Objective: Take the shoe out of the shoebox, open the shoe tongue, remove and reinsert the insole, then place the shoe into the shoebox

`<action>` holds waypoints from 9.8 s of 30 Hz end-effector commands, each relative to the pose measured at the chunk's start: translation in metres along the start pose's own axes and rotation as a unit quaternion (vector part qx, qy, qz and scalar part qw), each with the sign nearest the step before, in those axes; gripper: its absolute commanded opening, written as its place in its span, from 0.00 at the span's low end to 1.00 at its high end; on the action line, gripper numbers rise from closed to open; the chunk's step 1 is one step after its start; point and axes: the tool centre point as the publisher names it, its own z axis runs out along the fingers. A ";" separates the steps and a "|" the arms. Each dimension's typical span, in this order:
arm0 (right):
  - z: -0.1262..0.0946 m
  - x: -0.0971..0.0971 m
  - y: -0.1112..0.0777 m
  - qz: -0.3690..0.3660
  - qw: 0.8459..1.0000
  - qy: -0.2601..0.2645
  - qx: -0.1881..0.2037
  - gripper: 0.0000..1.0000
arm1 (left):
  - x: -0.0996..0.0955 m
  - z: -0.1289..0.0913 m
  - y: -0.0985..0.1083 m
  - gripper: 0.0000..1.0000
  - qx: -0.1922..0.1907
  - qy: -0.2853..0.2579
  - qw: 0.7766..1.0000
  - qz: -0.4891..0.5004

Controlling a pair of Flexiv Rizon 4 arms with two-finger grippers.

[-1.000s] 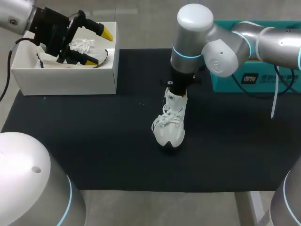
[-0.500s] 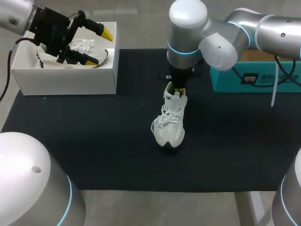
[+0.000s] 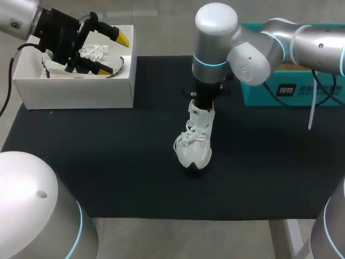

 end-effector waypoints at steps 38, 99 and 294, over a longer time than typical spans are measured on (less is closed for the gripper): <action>0.019 0.030 -0.002 -0.027 0.997 0.063 -0.018 0.00 | 0.000 0.000 0.001 1.00 0.000 0.003 1.000 0.000; 0.037 0.019 -0.023 0.046 0.995 0.049 0.067 0.00 | 0.000 0.000 0.001 1.00 0.000 0.003 1.000 0.000; -0.043 0.026 -0.031 0.035 0.994 0.017 0.101 1.00 | 0.000 0.000 0.001 1.00 0.000 0.003 1.000 0.000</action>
